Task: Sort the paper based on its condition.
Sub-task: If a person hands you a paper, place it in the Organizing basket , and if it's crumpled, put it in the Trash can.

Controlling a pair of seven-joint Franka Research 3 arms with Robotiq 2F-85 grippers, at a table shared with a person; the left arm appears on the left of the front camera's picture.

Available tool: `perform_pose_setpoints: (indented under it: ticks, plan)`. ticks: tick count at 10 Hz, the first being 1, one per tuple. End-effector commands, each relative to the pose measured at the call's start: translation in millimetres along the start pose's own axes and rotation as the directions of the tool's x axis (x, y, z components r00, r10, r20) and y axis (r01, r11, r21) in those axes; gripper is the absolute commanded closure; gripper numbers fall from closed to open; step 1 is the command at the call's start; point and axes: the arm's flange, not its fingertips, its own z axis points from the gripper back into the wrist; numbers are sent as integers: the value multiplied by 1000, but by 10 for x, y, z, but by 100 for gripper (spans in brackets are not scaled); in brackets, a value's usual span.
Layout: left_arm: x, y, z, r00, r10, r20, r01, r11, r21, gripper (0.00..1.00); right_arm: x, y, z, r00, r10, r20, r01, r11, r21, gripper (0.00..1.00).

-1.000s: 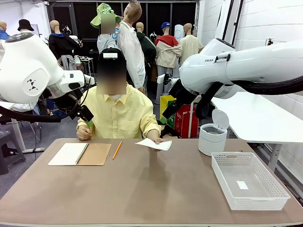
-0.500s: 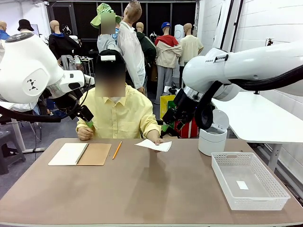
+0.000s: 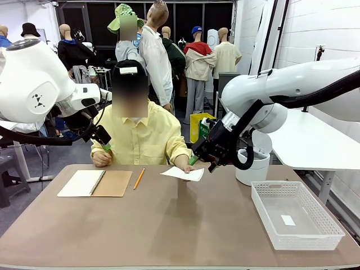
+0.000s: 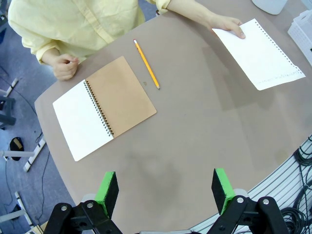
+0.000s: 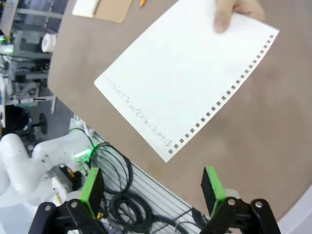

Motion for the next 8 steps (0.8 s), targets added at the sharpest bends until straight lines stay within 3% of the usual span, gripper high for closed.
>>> perform_pose_setpoints:
  ticks: [1, 6, 8]
  plan:
    - [-1, 7, 3, 1000, 0, 6, 0, 1000, -2, 0, 16, -12, 44, 1000, 2, 9, -2, 1000, 2, 0]
    - [-1, 7, 3, 1000, 0, 6, 0, 1000, -2, 0, 21, -6, 43, 1000, -1, 10, 1, 1000, -2, 0]
    - [-1, 7, 3, 1000, 0, 6, 0, 1000, -2, 0, -2, -247, 73, 967, -240, 80, 234, 969, 84, 0]
